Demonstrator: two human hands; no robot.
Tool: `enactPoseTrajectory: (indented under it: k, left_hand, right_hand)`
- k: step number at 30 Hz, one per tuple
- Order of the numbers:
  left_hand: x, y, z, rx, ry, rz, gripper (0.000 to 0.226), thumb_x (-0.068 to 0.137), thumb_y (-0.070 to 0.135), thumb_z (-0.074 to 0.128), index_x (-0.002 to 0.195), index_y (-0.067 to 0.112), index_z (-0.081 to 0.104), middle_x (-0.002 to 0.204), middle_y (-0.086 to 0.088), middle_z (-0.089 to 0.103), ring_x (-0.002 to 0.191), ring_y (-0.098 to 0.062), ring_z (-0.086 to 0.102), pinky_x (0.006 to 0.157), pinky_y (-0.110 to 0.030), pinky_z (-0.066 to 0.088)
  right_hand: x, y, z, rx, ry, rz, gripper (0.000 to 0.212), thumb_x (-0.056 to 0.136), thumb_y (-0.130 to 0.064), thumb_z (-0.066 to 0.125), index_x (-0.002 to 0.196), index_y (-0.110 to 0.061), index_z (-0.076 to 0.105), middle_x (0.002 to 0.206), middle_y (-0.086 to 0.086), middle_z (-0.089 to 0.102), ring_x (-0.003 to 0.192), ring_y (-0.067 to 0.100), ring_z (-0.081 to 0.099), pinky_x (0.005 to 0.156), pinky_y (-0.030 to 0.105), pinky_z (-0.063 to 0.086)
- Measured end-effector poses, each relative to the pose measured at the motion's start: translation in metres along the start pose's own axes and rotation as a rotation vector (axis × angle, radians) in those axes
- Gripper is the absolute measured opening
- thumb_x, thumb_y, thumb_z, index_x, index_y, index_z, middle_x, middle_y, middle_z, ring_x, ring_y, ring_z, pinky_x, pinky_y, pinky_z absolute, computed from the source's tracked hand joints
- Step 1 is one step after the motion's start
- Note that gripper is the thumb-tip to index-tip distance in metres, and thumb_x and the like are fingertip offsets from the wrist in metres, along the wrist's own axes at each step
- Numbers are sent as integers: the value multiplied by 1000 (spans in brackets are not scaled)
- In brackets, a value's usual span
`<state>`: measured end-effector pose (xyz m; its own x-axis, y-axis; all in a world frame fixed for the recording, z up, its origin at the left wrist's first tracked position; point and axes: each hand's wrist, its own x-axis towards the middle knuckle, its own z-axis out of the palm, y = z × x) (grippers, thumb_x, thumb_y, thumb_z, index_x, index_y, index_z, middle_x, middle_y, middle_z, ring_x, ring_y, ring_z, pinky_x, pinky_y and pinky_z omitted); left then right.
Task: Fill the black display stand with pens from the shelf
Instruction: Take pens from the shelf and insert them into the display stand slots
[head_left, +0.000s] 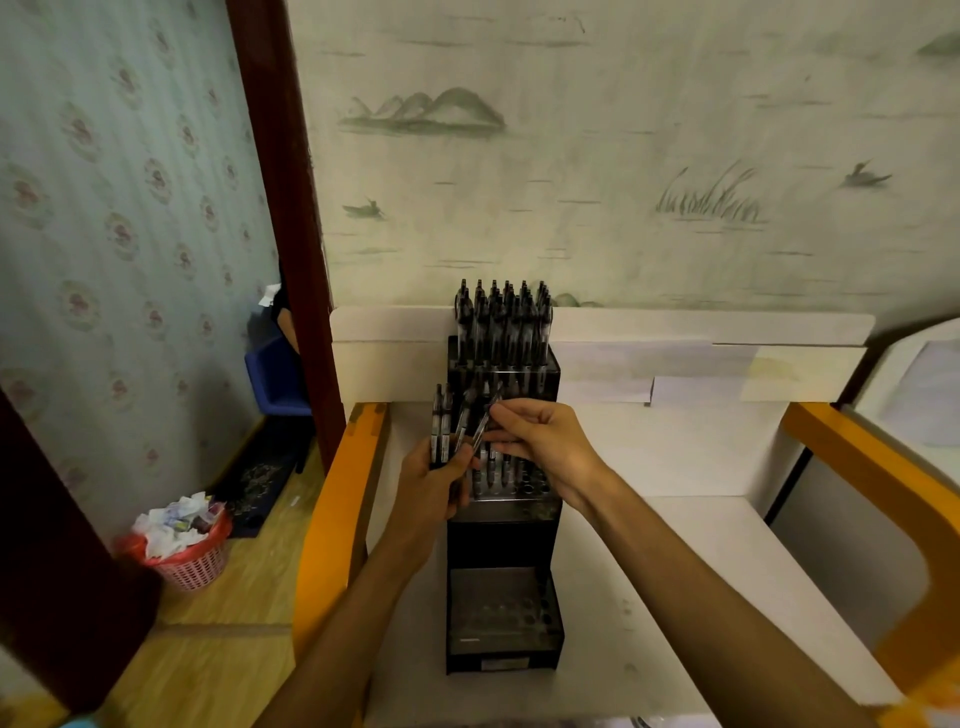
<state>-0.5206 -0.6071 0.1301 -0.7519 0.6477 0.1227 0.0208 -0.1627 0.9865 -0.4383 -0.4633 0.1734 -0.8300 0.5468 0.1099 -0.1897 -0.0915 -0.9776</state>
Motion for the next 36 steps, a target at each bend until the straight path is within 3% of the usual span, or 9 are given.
enactPoseTrajectory:
  k: [7,9,11,13,19,25,28,32,36]
  left_hand:
    - [2,0,0,78,60,71,16,98,34,57,109,25,63,92,-4,75,55,-10,62,41,-15,40]
    - [3,-1,-4,111,130,146,12,98,34,57,108,32,63,93,-5,73,61,-15,66,42,-25,47]
    - [4,-3,-10,132,169,184,23,99,35,57,120,32,63,105,-5,71,91,-22,67,72,-38,59]
    - [4,-4,-16,153,191,205,36,96,43,57,129,30,60,112,-8,69,104,-28,63,87,-46,55]
    - [3,-4,-17,140,230,203,43,97,39,56,131,12,53,115,-29,60,107,-52,55,90,-65,46]
    - [0,5,-12,136,244,187,57,87,58,56,126,17,58,113,-16,66,108,-43,61,94,-58,49]
    - [-1,6,-12,122,213,208,42,94,48,56,127,23,59,110,-12,68,107,-40,60,93,-56,50]
    - [-2,6,-9,80,203,152,23,100,32,56,122,29,62,89,11,67,101,-25,62,87,-43,54]
    - [-4,6,-7,23,177,130,25,101,25,55,124,18,60,102,-9,67,98,-27,57,84,-44,48]
  right_hand:
    - [1,-5,-3,12,87,-82,20,91,-15,69,102,0,73,92,15,76,83,26,74,73,28,60]
    - [4,-11,-7,19,167,-124,19,91,-13,69,101,2,73,88,16,76,78,24,74,70,25,60]
    - [7,-14,-14,-54,231,-186,20,90,-12,69,103,3,72,87,15,76,77,23,74,69,26,60]
    - [9,-14,-19,-158,277,-246,20,89,-12,71,105,1,72,86,12,76,78,24,74,72,29,61]
    - [11,-5,-18,-409,322,-342,23,87,-15,74,107,-3,74,85,3,76,74,17,73,75,33,62]
    - [12,0,-9,-606,295,-369,23,86,-21,75,105,-9,76,83,-4,75,72,9,72,79,29,60]
    - [10,4,-6,-704,263,-376,24,87,-22,74,107,-10,76,85,-2,75,76,7,71,82,28,59]
    - [9,7,-4,-751,271,-361,22,89,-25,72,106,-11,76,84,-1,76,72,8,71,80,31,60]
    - [14,3,-4,-809,263,-330,21,89,-27,72,102,-11,76,80,0,75,67,9,70,77,33,60]
